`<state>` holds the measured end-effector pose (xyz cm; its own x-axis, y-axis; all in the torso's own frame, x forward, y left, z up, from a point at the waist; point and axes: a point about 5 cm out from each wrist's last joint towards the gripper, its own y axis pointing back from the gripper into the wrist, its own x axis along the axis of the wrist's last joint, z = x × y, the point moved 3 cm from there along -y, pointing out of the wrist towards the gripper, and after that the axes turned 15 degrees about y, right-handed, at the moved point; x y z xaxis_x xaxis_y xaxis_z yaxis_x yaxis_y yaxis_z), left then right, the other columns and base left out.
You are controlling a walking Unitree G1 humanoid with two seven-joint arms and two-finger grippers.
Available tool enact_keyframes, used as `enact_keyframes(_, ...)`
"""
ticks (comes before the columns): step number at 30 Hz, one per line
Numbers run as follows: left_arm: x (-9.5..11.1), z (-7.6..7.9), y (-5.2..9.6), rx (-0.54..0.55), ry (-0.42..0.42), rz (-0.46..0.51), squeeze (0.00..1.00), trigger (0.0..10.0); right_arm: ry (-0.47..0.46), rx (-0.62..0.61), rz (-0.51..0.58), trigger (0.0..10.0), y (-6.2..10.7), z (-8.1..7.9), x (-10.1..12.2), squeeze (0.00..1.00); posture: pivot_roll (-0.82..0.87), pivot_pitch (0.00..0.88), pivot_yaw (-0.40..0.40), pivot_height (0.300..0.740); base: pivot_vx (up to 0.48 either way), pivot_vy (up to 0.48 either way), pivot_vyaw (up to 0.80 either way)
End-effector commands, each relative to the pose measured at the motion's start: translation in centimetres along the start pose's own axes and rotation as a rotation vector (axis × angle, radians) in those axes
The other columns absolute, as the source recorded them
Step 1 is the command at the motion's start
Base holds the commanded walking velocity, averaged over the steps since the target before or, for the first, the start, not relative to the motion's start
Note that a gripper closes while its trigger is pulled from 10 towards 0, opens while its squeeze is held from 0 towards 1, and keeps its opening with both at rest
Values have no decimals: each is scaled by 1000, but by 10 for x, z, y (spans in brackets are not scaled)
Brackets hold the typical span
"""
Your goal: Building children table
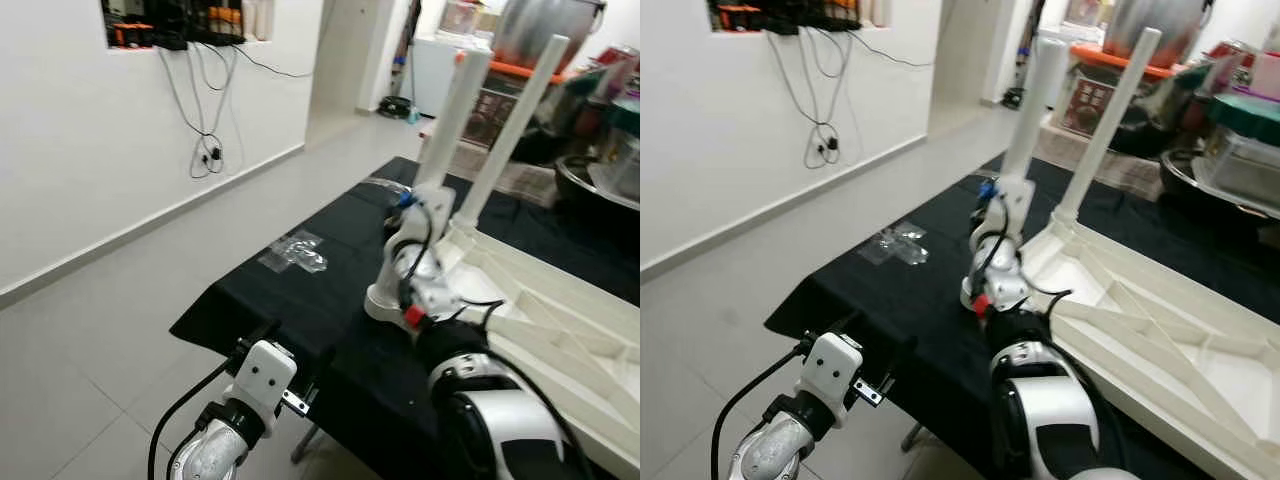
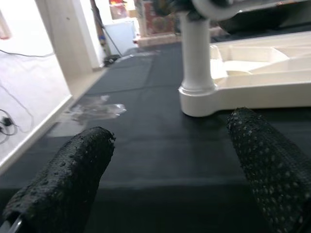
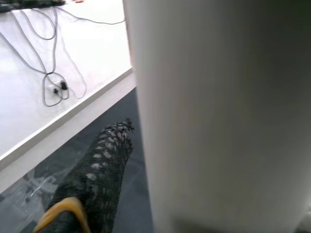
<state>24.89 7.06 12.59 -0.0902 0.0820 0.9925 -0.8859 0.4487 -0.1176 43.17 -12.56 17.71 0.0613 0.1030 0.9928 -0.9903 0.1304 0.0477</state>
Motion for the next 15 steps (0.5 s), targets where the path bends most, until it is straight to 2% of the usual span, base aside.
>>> enact_keyframes(1,-2,2,0,-7,-1,-14,0,10000,-3,25,31,10000,0,-4,5,1000,69,10,-135,740,0,0,0)
enact_keyframes(2,-2,2,0,-6,-1,-14,0,10000,-11,70,51,10000,-1,-8,9,0,69,10,-137,740,0,0,0)
enact_keyframes(3,-2,2,0,-6,-1,-14,0,10000,-11,70,51,10000,-1,-8,9,0,69,10,-137,740,0,0,0)
enact_keyframes(4,-2,2,0,-6,-1,-14,0,10000,-75,104,70,10000,-2,-8,15,0,67,10,-137,740,0,0,0)
enact_keyframes(5,-2,2,0,-6,-1,-13,0,10000,-169,193,59,10000,-2,-11,18,0,65,8,-134,740,0,0,0)
enact_keyframes(6,-2,2,0,-6,-1,-13,0,10000,-169,193,59,10000,-2,-11,18,0,65,8,-134,740,0,0,0)
enact_keyframes(7,-2,1,0,-6,0,-14,0,10000,-241,344,91,10000,-1,-19,25,0,67,9,-137,740,0,0,0)
enact_keyframes(9,-3,2,0,-6,0,-14,0,10000,-293,618,150,10000,9,-32,35,0,68,7,-134,740,0,0,0)
enact_keyframes(10,-3,2,0,-6,0,-14,0,10000,-293,618,150,10000,9,-32,35,0,68,7,-134,740,0,0,0)
enact_keyframes(12,-3,2,0,-7,0,-13,0,10000,-231,856,204,10000,23,-40,37,0,69,7,-136,740,0,0,0)
enact_keyframes(13,-3,2,0,-7,0,-13,0,10000,-231,856,204,10000,23,-40,37,0,69,7,-136,740,0,0,0)
enact_keyframes(14,-3,2,0,-7,0,-13,0,10000,-165,1004,235,10000,33,-44,35,0,70,6,-137,740,0,0,0)
enact_keyframes(15,-3,2,0,-7,0,-13,0,10000,-165,1004,235,10000,33,-44,35,0,70,6,-137,740,0,0,0)
